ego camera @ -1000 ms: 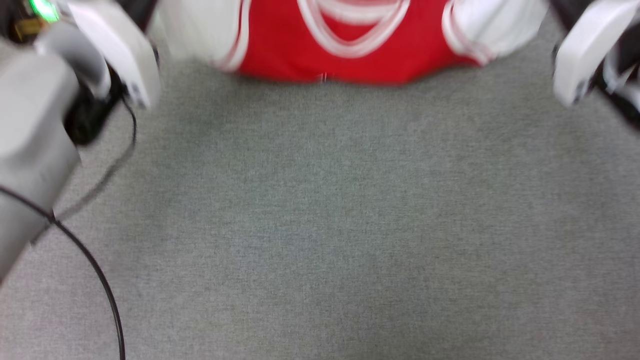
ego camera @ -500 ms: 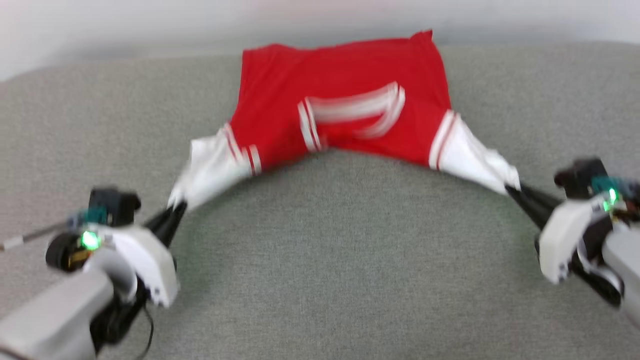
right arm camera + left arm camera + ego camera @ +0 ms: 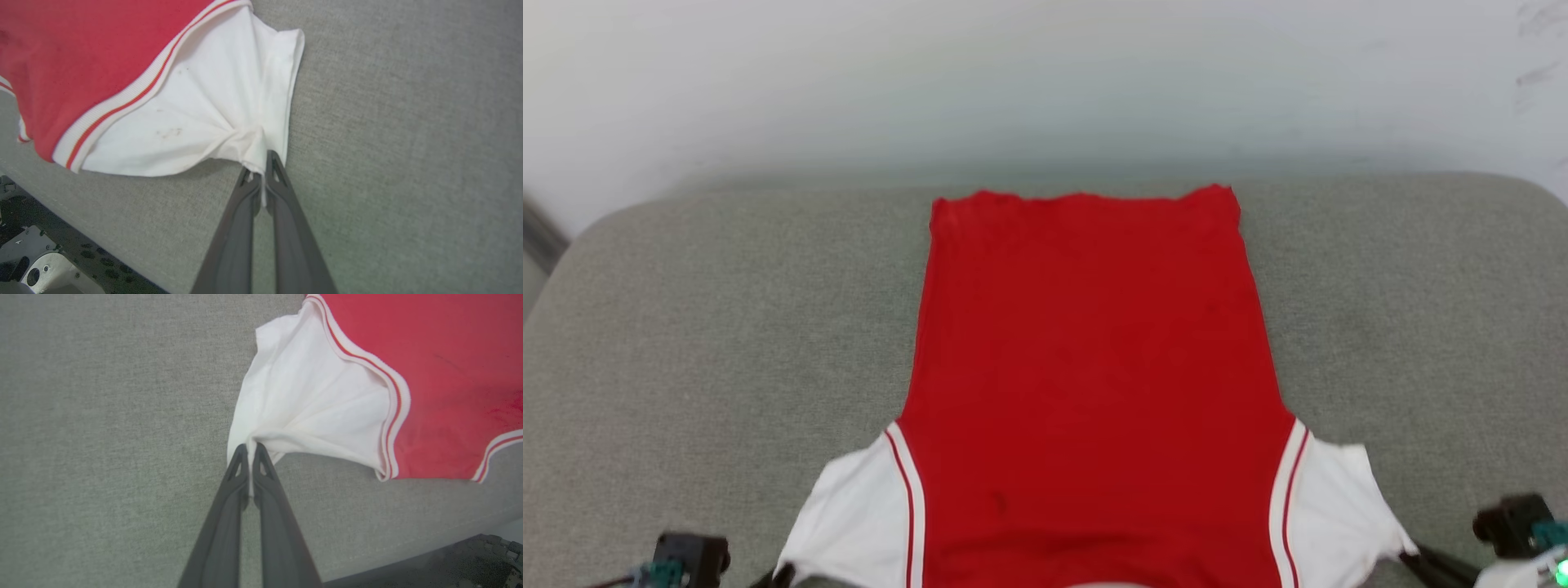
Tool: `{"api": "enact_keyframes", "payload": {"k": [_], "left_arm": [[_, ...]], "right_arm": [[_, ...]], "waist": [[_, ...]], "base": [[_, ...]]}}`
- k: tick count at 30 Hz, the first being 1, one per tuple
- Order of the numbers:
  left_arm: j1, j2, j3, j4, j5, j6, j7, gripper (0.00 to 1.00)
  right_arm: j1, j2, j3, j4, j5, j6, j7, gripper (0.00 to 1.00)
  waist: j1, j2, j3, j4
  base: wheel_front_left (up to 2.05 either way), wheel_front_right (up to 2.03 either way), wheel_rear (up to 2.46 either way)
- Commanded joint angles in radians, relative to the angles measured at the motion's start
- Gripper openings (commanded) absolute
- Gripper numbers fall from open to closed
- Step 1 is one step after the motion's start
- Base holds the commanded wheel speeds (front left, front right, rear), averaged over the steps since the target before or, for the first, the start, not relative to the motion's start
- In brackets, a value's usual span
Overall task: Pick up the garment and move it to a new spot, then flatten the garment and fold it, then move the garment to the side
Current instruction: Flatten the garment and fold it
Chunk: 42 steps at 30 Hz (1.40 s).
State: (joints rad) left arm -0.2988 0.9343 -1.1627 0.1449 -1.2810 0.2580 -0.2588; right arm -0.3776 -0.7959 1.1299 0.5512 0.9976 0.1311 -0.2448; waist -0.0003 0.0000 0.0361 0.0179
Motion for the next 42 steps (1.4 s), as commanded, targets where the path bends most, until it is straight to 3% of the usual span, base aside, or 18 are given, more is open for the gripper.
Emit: {"api": "enact_keyframes", "payload": {"k": [1, 4, 13, 14, 15, 16, 25, 30, 35, 42], "left_arm": [[0.027, 0.007, 0.001, -0.006, -0.007, 0.013, -0.005, 0.00], [0.093, 0.022, 0.013, -0.022, -0.001, 0.042, -0.007, 0.00], [0.213, -0.026, 0.132, -0.100, 0.024, 0.073, -0.007, 0.00], [0.219, -0.033, 0.153, -0.108, 0.026, 0.073, -0.006, 0.00], [0.225, -0.035, 0.169, -0.117, 0.037, 0.072, -0.007, 0.00], [0.230, -0.035, 0.180, -0.123, 0.051, 0.076, -0.007, 0.00], [0.185, -0.048, 0.256, -0.249, 0.153, 0.119, -0.007, 0.00], [0.144, -0.052, 0.270, -0.304, 0.204, 0.139, -0.007, 0.00], [0.093, -0.094, 0.296, -0.328, 0.247, 0.146, -0.007, 0.00], [0.016, -0.160, 0.321, -0.318, 0.308, 0.121, -0.007, 0.00]], "right_arm": [[0.036, -0.013, -0.008, -0.012, 0.007, -0.001, 0.006, 0.00], [0.120, -0.041, -0.025, -0.054, 0.014, -0.001, 0.027, 0.00], [0.256, -0.060, -0.139, -0.134, 0.028, -0.001, 0.114, 0.00], [0.260, -0.052, -0.159, -0.137, 0.033, -0.001, 0.130, 0.30], [0.256, -0.046, -0.181, -0.145, 0.034, -0.001, 0.139, 0.86], [0.243, -0.046, -0.208, -0.152, 0.027, -0.001, 0.146, 1.00], [0.050, -0.084, -0.509, -0.262, -0.102, -0.001, 0.203, 1.00], [-0.115, -0.056, -0.683, -0.328, -0.174, -0.001, 0.324, 1.00], [-0.296, -0.024, -0.764, -0.332, -0.230, -0.001, 0.559, 1.00], [-0.541, -0.010, -0.707, -0.295, -0.188, -0.001, 1.034, 1.00]], "waist": [[0.0003, 0.0000, -0.019, 0.004], [0.0003, 0.0000, -0.035, 0.004], [0.0003, 0.0000, -0.041, 0.009], [0.0003, 0.0000, -0.041, 0.011], [0.0003, 0.0000, -0.040, 0.012], [0.0003, 0.0000, -0.038, 0.012], [0.0003, 0.0000, 0.032, 0.035], [0.0003, 0.0000, 0.114, 0.066], [0.0003, 0.0000, 0.218, 0.109], [0.0003, 0.0000, 0.364, 0.170]], "base": [[0.00, 0.00, 0.00], [0.00, 0.00, 0.00], [0.00, 0.00, 0.00], [0.00, 0.00, 0.00], [0.00, 0.00, 0.00], [0.00, 0.00, 0.00], [0.00, 0.00, 0.00], [0.00, 0.00, 0.00], [0.00, 0.00, 0.00], [0.00, 0.00, 0.00]]}}
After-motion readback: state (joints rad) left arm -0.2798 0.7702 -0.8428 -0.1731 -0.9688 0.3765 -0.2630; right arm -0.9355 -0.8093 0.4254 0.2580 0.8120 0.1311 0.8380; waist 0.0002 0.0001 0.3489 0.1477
